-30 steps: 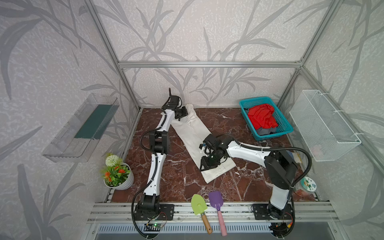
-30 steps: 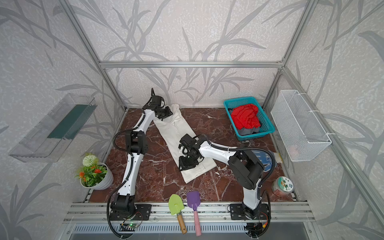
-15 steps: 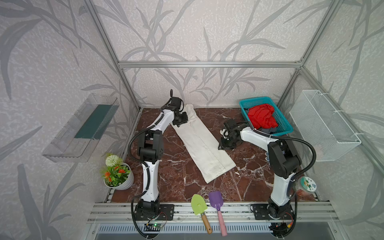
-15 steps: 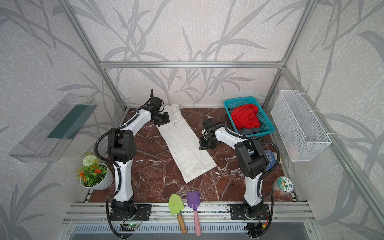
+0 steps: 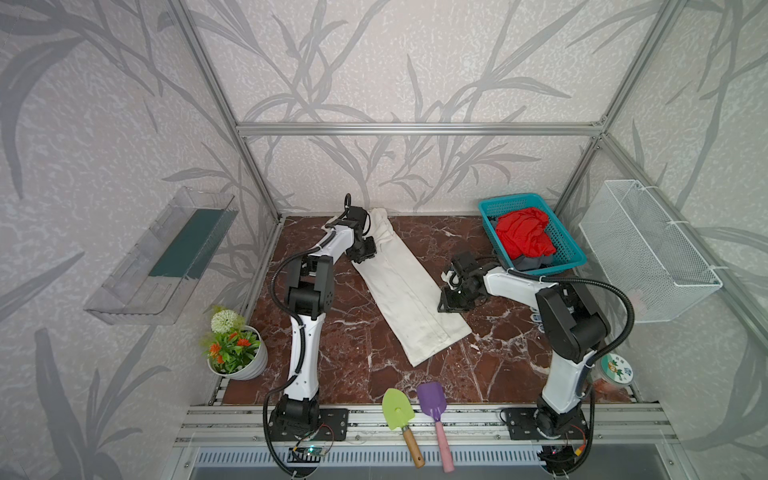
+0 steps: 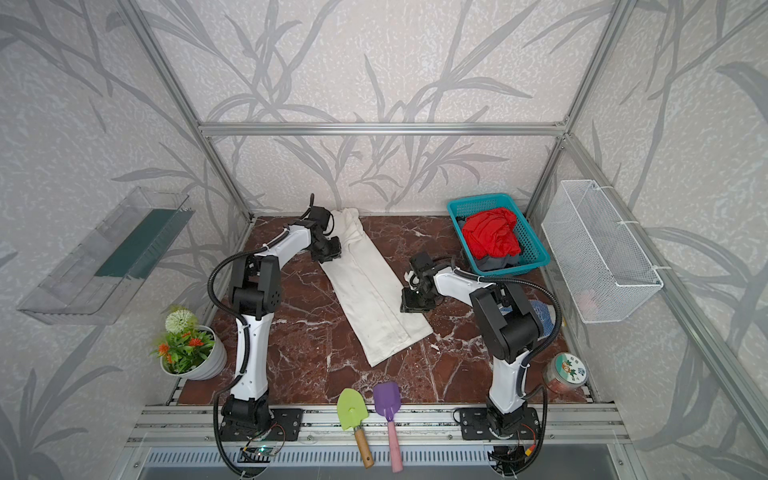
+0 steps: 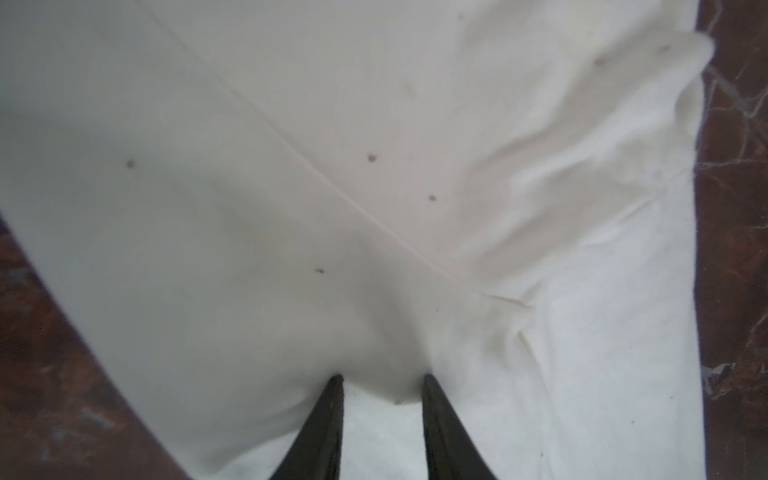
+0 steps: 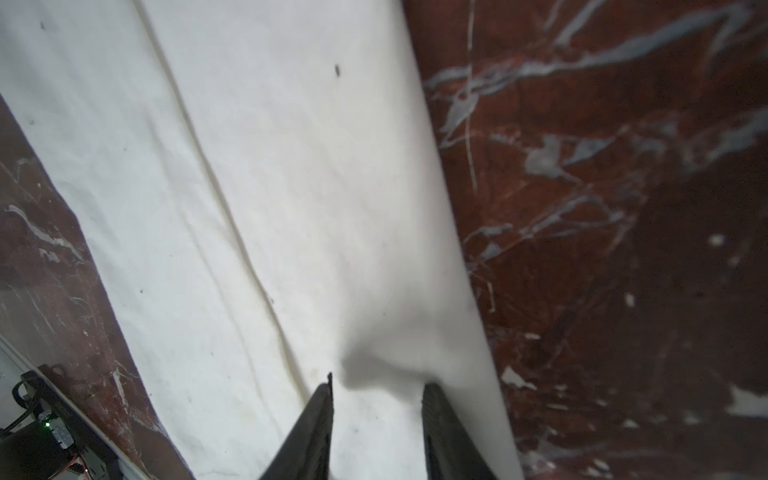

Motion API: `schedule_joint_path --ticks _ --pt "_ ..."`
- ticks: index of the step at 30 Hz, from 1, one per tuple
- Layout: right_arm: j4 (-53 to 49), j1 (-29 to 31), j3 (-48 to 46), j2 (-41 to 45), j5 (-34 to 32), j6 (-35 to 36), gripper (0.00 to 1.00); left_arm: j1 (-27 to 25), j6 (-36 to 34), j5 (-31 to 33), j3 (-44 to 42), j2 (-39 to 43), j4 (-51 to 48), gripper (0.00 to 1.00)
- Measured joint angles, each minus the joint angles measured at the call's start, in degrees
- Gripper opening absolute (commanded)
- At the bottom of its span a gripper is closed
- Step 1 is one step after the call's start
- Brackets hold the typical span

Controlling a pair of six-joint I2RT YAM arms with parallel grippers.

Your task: Fold and stack the t-shirts

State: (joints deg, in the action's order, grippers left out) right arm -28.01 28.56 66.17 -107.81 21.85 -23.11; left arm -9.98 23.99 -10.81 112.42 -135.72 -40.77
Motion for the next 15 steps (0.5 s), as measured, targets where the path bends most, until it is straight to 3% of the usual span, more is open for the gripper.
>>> schedule_joint_path --ticks 15 --pt "4.5 10.1 -2.8 0.8 4.4 -3.0 0.37 -1.3 -1.5 -4.6 26.4 -14.8 -8.7 0.34"
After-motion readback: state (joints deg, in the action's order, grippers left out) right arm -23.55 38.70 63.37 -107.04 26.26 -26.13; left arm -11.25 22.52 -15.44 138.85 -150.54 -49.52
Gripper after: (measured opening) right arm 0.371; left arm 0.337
